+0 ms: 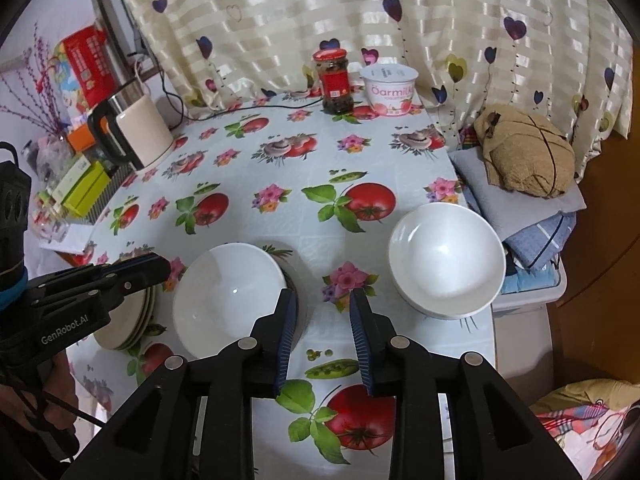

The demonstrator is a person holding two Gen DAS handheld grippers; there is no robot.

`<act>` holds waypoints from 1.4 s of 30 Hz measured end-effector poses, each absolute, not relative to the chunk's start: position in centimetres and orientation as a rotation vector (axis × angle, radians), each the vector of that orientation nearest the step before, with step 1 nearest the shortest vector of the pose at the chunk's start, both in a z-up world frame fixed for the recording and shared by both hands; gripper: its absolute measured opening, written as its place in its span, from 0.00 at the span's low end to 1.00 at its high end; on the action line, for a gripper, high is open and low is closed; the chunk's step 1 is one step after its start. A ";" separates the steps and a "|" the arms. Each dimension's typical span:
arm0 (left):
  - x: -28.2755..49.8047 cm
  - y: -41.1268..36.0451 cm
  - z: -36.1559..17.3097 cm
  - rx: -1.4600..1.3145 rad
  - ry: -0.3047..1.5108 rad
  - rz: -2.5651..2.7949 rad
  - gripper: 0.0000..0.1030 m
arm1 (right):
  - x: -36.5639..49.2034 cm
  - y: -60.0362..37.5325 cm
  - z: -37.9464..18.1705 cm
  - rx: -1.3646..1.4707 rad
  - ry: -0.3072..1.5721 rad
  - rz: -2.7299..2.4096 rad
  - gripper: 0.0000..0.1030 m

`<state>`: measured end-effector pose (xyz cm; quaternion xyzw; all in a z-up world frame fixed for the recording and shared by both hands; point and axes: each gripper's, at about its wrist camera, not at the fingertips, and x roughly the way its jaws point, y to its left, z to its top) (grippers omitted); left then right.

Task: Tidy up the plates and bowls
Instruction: 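Move both grippers from the nested bowls toward the remaining white bowl, then grasp the rim of the blue-rimmed white bowl with the right gripper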

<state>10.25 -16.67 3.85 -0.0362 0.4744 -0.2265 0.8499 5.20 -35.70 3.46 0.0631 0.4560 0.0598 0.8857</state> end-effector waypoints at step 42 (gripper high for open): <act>14.1 -28.6 1.8 -0.054 1.103 -0.658 0.15 | 5.6 -46.5 1.2 0.279 0.960 -0.075 0.29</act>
